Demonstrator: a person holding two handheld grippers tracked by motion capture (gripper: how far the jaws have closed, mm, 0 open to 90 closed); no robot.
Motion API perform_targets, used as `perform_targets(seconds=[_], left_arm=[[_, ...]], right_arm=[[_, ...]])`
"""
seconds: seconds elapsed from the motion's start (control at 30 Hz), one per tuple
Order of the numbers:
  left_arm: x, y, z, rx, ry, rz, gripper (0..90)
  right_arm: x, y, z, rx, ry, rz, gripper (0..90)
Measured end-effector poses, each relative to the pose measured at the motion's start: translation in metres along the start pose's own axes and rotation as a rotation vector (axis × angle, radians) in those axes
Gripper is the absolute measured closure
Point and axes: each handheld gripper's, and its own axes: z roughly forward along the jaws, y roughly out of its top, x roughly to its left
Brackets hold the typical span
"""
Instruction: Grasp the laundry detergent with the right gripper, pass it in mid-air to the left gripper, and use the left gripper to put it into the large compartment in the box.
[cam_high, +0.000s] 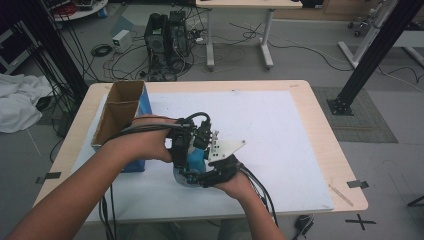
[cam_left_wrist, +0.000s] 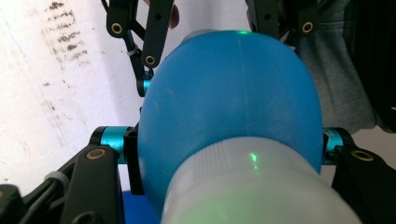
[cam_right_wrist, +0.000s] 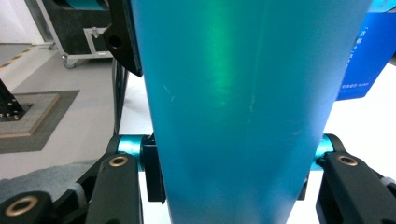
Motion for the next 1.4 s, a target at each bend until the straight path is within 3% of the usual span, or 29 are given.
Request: perform_targets(seconds=[0.03,0.07,0.1,0.13,0.23,0.53,0.67,0.73,0.77,0.83,0.87,0.9,0.93,1.13,1.17,1.27,1.3,1.4], left_arm=[[0.0,0.0,-0.001,-0.001,-0.001,0.002,38.8],[0.0,0.0,-0.001,-0.003,-0.002,0.003,38.8],[0.001,0.0,-0.001,-0.009,-0.009,0.003,38.9],[0.001,0.0,-0.001,-0.01,-0.005,0.003,38.9],[0.001,0.001,-0.002,-0.008,-0.002,0.004,39.0],[-0.001,0.003,-0.009,-0.008,0.01,0.003,39.4],[0.0,0.004,-0.01,0.003,-0.004,-0.009,39.5],[0.001,0.004,-0.01,0.002,-0.01,-0.011,39.4],[0.001,0.003,-0.011,0.003,-0.01,-0.017,39.4],[0.002,0.0,-0.012,-0.005,-0.025,-0.051,39.4],[0.005,0.0,-0.013,-0.003,-0.009,-0.029,39.4],[0.005,-0.003,-0.014,-0.007,-0.025,-0.055,39.4],[0.007,-0.004,-0.015,-0.006,-0.024,-0.05,39.4],[0.012,-0.016,-0.027,-0.022,-0.034,-0.107,39.4],[0.011,-0.017,-0.028,-0.02,-0.038,-0.125,39.4],[0.016,-0.024,-0.036,-0.019,-0.033,-0.14,39.4],[0.017,-0.027,-0.039,-0.016,-0.036,-0.152,39.4],[0.023,-0.037,-0.049,-0.01,-0.029,-0.179,39.3]], right_arm=[[0.004,0.0,-0.003,0.031,0.022,0.06,45.8],[-0.001,0.0,-0.001,-0.007,-0.003,-0.012,45.8],[0.003,0.0,-0.003,0.028,0.018,0.052,45.8],[-0.002,0.0,-0.001,-0.008,-0.003,-0.014,45.8],[-0.001,0.0,-0.003,-0.002,0.006,0.008,45.8],[-0.001,0.002,-0.008,-0.005,0.003,0.0,43.1],[-0.003,0.002,-0.011,0.018,-0.01,0.034,30.9],[-0.003,0.001,-0.013,0.022,-0.001,0.058,30.6],[-0.004,0.001,-0.015,0.024,-0.005,0.039,30.1],[0.0,0.002,-0.019,0.039,0.008,0.098,27.7],[-0.002,0.002,-0.02,0.015,0.023,0.082,27.2],[-0.003,0.002,-0.021,0.011,0.018,0.064,25.5],[-0.006,0.001,-0.023,0.035,0.022,0.041,24.2],[-0.008,0.001,-0.04,0.062,0.009,0.062,22.6],[-0.006,0.002,-0.047,0.091,0.0,0.104,22.5],[-0.01,0.003,-0.054,0.096,-0.021,0.092,21.1],[-0.01,0.004,-0.057,0.112,-0.023,0.108,20.9],[-0.014,0.006,-0.066,0.155,-0.04,0.087,13.9]])
